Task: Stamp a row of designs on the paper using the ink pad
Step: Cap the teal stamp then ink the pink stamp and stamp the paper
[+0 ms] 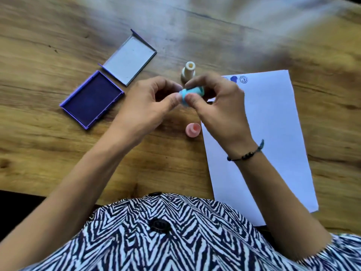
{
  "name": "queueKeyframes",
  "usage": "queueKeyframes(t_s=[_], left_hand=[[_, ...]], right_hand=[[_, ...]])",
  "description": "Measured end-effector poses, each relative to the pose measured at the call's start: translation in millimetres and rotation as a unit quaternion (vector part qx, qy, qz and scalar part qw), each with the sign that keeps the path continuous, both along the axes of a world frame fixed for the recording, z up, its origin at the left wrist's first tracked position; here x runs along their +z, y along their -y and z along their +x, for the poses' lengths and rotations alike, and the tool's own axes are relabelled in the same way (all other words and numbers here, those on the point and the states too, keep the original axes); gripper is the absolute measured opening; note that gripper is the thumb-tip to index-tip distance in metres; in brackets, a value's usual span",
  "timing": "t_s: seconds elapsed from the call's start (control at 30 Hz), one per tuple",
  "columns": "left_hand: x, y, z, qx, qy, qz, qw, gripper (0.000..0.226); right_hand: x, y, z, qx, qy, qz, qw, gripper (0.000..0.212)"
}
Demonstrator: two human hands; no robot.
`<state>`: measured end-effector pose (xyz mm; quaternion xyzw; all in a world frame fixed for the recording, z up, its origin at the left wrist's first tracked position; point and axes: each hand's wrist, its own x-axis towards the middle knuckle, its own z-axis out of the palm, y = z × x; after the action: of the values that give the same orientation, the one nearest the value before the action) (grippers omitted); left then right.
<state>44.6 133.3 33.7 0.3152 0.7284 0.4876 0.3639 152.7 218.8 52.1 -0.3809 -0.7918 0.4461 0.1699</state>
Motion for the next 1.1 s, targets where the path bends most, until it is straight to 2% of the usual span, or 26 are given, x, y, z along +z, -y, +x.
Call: queueKeyframes(t_s=[0.03, 0.1, 0.2, 0.3, 0.43, 0.5, 0.63, 0.77, 0.87, 0.97, 1.03, 1.1], left_hand=[[-4.3, 2.3, -3.5, 0.020, -0.039, -0.024, 0.999, 0.016], [-8.8, 5.1, -7.9, 0.070, -0.060, -0.037, 0.995, 0.018], [-10.3, 8.3, -11.1, 0.094, -0.041, -0.050, 0.993, 0.017], [-8.3, 8.4, -10.5, 0.094, -0.023, -0.045, 0.994, 0.016], [-4.2, 6.0, -3.6, 0.082, -0.004, -0.034, 0.996, 0.015], [-3.3, 6.9, 0.3, 0.076, 0.009, -0.029, 0.997, 0.015], [-3.1, 10.5, 8.4, 0.069, 0.035, -0.030, 0.997, 0.012], [-4.2, 13.0, 16.4, 0.066, 0.070, -0.024, 0.995, 0.013], [-5.6, 16.5, 19.7, 0.064, 0.090, -0.019, 0.994, 0.019], [-1.2, 22.9, 20.9, 0.030, 0.173, 0.005, 0.984, 0.013], [3.4, 27.7, 20.4, 0.021, 0.266, 0.043, 0.963, 0.023], [8.1, 30.1, 19.4, 0.026, 0.288, 0.070, 0.955, 0.030]], right_hand=[[-2.9, 1.9, -4.2, 0.040, 0.058, 0.067, 0.995, 0.011], [-7.3, 7.1, -11.7, 0.093, 0.146, 0.198, 0.965, 0.012], [-11.4, 14.2, -18.6, 0.118, 0.221, 0.290, 0.924, 0.013], [-13.2, 14.7, -19.8, 0.113, 0.254, 0.297, 0.914, 0.020], [1.5, 12.2, -8.5, 0.091, 0.255, 0.263, 0.926, 0.049], [12.7, 12.9, 3.2, 0.080, 0.257, 0.262, 0.927, 0.049], [16.4, 21.4, 25.2, 0.118, 0.302, 0.224, 0.919, 0.036], [3.4, 29.1, 29.4, 0.120, 0.269, 0.199, 0.935, 0.016], [-2.0, 28.8, 30.2, 0.080, 0.197, 0.185, 0.960, 0.017], [5.6, 23.2, 27.0, -0.004, 0.067, 0.047, 0.997, 0.015], [8.6, 19.8, 26.0, -0.032, -0.010, -0.093, 0.995, 0.009], [8.0, 19.0, 24.1, -0.042, -0.062, -0.186, 0.980, 0.008]])
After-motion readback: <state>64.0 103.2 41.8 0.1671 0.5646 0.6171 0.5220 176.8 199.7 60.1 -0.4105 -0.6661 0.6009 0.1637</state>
